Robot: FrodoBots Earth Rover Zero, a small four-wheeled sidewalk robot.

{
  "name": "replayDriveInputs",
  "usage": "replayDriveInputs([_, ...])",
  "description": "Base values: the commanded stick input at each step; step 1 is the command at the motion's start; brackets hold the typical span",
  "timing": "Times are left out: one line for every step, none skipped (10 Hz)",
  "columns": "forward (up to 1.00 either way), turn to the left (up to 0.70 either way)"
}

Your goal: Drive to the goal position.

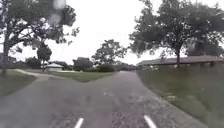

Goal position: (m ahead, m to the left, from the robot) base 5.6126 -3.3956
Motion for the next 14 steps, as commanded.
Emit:
replayDriveInputs([0.70, 0.00])
replayDriveInputs([0.70, 0.00])
replayDriveInputs([0.70, 0.00])
replayDriveInputs([0.70, 0.00])
replayDriveInputs([0.70, 0.00])
replayDriveInputs([0.70, 0.00])
replayDriveInputs([0.70, 0.00])
replayDriveInputs([0.70, 0.00])
replayDriveInputs([0.70, -0.09])
replayDriveInputs([0.70, -0.26])
replayDriveInputs([0.70, -0.30])
replayDriveInputs([0.70, -0.33])
replayDriveInputs([0.70, -0.33])
replayDriveInputs([0.70, -0.17])
